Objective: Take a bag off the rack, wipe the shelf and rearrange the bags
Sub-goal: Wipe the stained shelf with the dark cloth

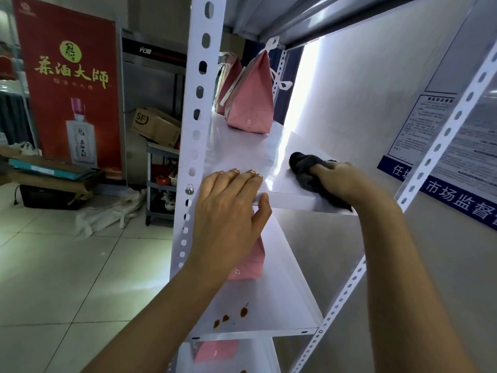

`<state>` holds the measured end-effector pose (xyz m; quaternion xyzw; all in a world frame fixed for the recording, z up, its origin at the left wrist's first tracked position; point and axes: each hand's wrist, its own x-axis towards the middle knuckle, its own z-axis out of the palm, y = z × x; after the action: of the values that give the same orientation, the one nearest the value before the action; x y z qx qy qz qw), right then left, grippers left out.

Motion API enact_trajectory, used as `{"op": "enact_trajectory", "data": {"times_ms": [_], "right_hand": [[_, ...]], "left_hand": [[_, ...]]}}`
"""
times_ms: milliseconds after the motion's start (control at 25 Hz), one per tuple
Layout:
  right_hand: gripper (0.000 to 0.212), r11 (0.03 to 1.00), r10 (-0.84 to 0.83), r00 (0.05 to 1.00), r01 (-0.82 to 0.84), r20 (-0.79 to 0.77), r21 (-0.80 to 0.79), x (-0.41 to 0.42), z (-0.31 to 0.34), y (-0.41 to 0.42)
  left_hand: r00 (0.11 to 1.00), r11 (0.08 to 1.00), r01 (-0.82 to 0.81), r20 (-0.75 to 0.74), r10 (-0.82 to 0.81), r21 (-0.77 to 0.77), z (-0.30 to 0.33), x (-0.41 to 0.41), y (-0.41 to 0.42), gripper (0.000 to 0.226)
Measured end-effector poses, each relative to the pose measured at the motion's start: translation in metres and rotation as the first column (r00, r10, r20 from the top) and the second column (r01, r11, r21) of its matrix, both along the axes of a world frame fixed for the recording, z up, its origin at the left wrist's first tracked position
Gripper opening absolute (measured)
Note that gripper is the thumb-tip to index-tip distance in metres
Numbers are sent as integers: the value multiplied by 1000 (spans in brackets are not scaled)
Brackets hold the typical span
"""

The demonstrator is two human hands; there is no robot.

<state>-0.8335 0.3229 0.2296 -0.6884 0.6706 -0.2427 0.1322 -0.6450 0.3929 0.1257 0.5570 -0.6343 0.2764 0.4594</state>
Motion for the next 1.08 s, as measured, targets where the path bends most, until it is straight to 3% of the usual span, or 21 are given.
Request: {"op": "enact_trajectory", "data": {"times_ms": [160, 360, 440, 560, 720, 920, 1080], "right_hand": [[42, 990, -118, 993, 120, -25, 68, -4, 6, -33], [40, 979, 197, 978, -200, -63, -33, 39, -3, -5], [42, 965, 250, 962, -257, -106, -56, 54, -6, -2], [43, 981, 194, 979, -195, -61, -14, 37, -3, -11], [49, 998, -60, 994, 58, -86, -30, -12, -2, -18], [54, 993, -24, 996, 13, -91, -117, -18, -13, 9], [31, 953, 16, 1000, -9, 22, -303, -23, -36, 39]], "left_hand": [[1000, 1000, -3, 5, 3, 10, 0, 2, 1, 36], [1000, 1000, -13, 17, 13, 5, 1, 0, 2, 34], [1000, 1000, -7, 23, 6, 13, 2, 1, 2, 35], [999, 1000, -3, 40, 2, 27, 3, 3, 3, 37], [999, 999, 4, 48, -6, 34, 3, 4, 3, 38], [999, 1000, 12, 52, -12, 5, 2, 6, 2, 36], [998, 1000, 18, 52, -18, 2, 2, 4, 3, 35]]}}
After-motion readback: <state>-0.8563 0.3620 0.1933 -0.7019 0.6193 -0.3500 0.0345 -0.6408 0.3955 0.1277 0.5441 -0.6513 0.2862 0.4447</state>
